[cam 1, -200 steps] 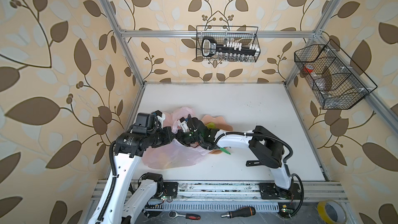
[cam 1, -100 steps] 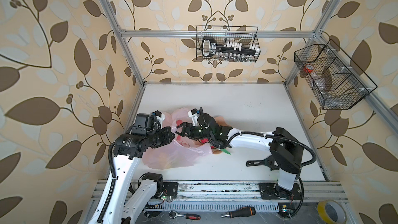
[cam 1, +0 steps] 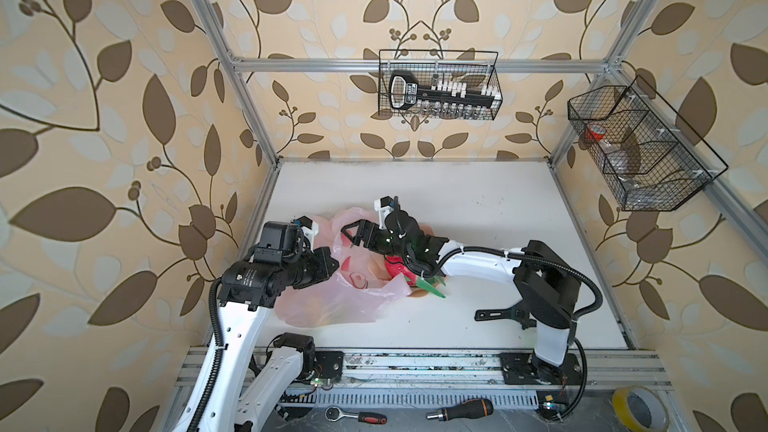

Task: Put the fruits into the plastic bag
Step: 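Raise the open right gripper out of the bag toward the plate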

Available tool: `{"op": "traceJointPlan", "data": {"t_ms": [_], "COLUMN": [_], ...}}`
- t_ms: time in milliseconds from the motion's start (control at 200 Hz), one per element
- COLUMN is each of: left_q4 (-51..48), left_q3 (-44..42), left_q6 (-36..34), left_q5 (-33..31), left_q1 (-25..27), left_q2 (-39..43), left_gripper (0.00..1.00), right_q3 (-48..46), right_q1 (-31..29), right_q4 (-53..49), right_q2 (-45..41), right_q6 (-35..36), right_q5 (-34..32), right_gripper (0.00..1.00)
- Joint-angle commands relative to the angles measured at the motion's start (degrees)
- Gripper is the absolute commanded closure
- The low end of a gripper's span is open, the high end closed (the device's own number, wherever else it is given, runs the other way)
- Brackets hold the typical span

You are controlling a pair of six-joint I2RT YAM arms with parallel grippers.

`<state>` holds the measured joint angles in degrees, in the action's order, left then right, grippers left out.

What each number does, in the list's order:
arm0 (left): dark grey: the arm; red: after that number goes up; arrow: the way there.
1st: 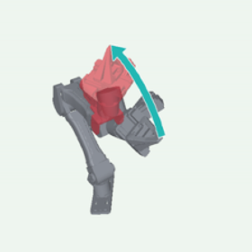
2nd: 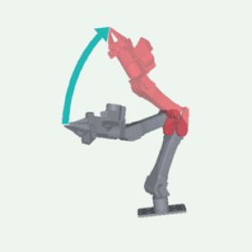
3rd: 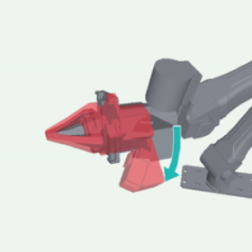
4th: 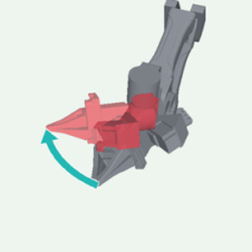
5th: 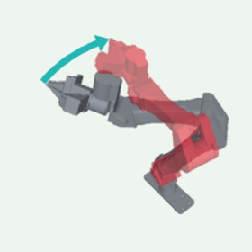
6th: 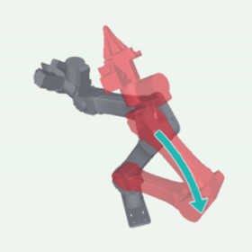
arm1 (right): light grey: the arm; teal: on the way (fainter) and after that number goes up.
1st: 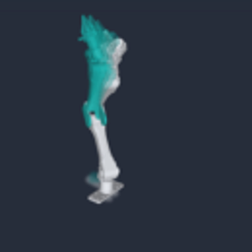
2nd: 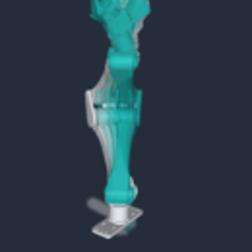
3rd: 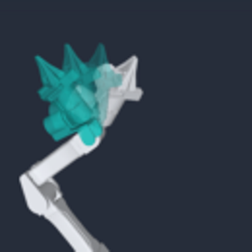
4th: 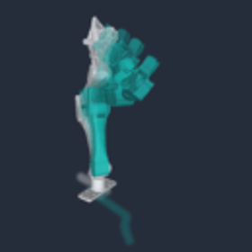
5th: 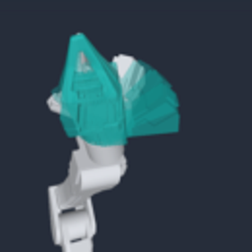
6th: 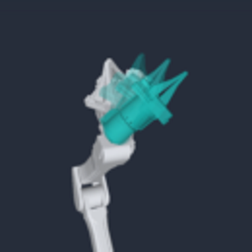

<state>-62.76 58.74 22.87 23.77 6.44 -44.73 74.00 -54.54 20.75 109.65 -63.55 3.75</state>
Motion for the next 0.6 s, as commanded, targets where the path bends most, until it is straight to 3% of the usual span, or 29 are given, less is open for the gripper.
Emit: {"op": "traceJointPlan", "data": {"t_ms": [0, 250, 595], "left_q4": [0.1, -0.1, -0.3], "left_q3": [-0.5, -0.6, -0.5], "left_q6": [0.7, 0.6, 0.1], "left_q5": [1.2, 0.8, 0.2], "left_q1": [0.4, 0.4, 0.4], "left_q2": [0.7, 1.0, 0.6], "left_gripper": [1.00, 1.00, 1.00], "right_q3": [4.0, 3.6, -0.3], "right_q1": [0.7, 2.6, 4.7], "right_q4": [0.8, -0.7, -11.9], "right_q2": [1.1, -0.8, -7.4], "right_q6": [0.7, 1.4, 6.0], "right_q5": [-1.7, -0.7, -1.6], "right_gripper": [0.11, 0.10, 0.11]}}
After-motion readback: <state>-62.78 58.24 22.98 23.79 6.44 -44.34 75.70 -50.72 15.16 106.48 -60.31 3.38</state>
